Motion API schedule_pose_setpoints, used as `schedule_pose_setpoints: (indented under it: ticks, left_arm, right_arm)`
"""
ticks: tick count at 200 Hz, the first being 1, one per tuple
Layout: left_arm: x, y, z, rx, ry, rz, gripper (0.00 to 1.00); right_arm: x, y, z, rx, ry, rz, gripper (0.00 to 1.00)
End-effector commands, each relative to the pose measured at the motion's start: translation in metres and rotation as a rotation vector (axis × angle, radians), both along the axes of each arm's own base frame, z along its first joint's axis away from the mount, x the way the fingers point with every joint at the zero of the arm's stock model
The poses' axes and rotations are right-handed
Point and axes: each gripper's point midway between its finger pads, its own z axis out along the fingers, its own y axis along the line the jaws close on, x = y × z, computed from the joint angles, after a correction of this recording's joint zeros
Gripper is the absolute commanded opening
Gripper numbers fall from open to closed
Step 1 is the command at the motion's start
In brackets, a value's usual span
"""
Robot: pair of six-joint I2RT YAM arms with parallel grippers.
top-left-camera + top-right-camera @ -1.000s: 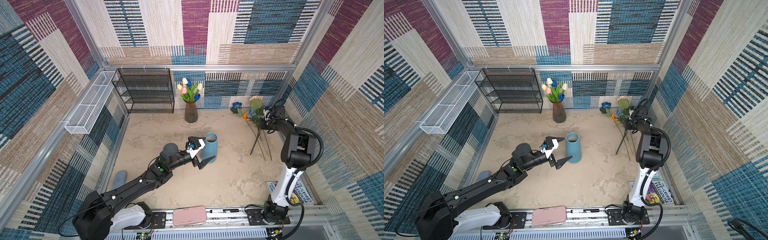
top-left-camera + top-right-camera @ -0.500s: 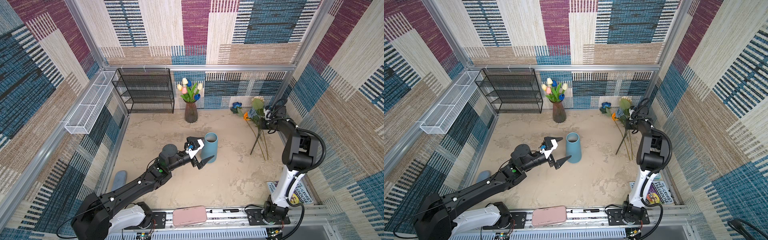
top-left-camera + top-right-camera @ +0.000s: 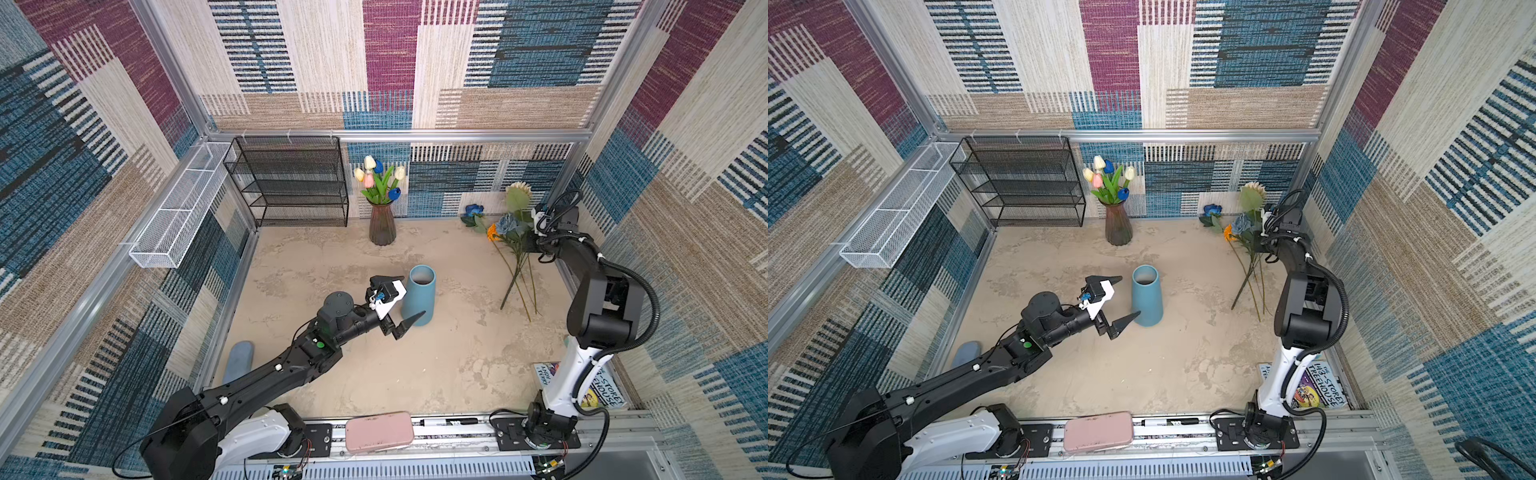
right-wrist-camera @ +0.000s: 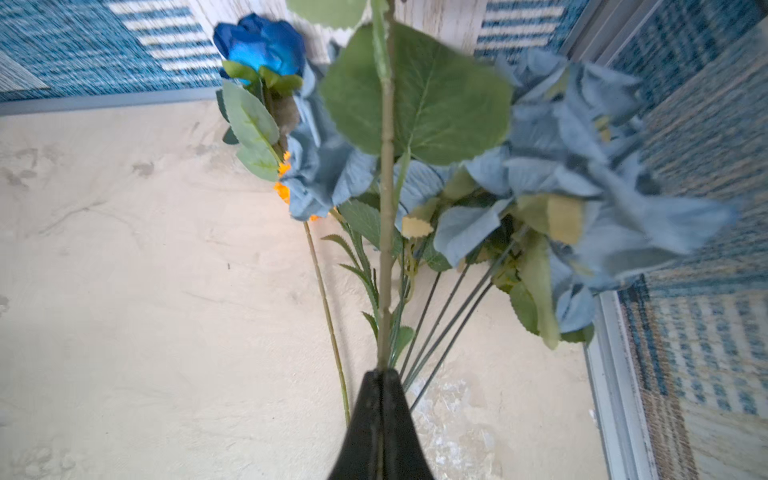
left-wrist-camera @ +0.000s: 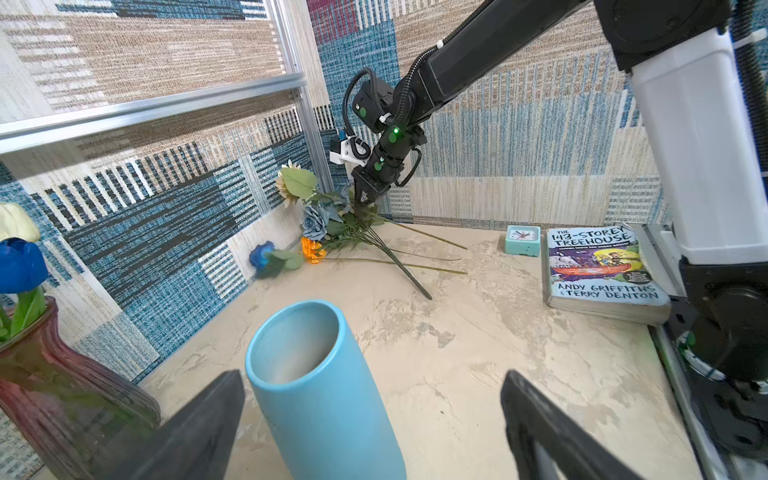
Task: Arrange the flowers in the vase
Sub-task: 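Lift the cream flower with the right gripper and carry it toward the blue vase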
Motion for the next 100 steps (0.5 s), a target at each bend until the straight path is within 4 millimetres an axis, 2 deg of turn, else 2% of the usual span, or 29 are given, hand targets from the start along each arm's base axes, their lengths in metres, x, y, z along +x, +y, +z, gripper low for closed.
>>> schedule_pose_setpoints:
  ticks: [1,27,49,72,85,100]
  left_arm:
    - [0.002,0.003,0.016,-0.043,-0.067,0.02,0.99]
    - [0.001,0.006,0.02,-0.054,-0.08,0.029,0.99]
    - [-0.002,0.009,0.028,-0.074,-0.1,0.03,0.99]
    - [0.001,0.014,0.03,-0.091,-0.115,0.069,0.99]
    - [0.004,0.017,0.029,-0.1,-0.122,0.091,0.99]
    - [0.008,0.02,0.028,-0.121,-0.128,0.121,0.99]
  right_arm:
    - [0.005,0.0,0.023,0.0,-0.063,-0.004,0.0]
    - [0.003,0.001,0.046,-0.003,-0.102,-0.007,0.0]
    - [-0.003,0.018,0.082,0.05,-0.181,0.047,0.0]
    - [-0.017,0.044,0.133,0.128,-0.296,0.124,0.0]
    - [-0.028,0.059,0.169,0.169,-0.39,0.158,0.0]
    - [-0.047,0.087,0.208,0.246,-0.508,0.248,0.0]
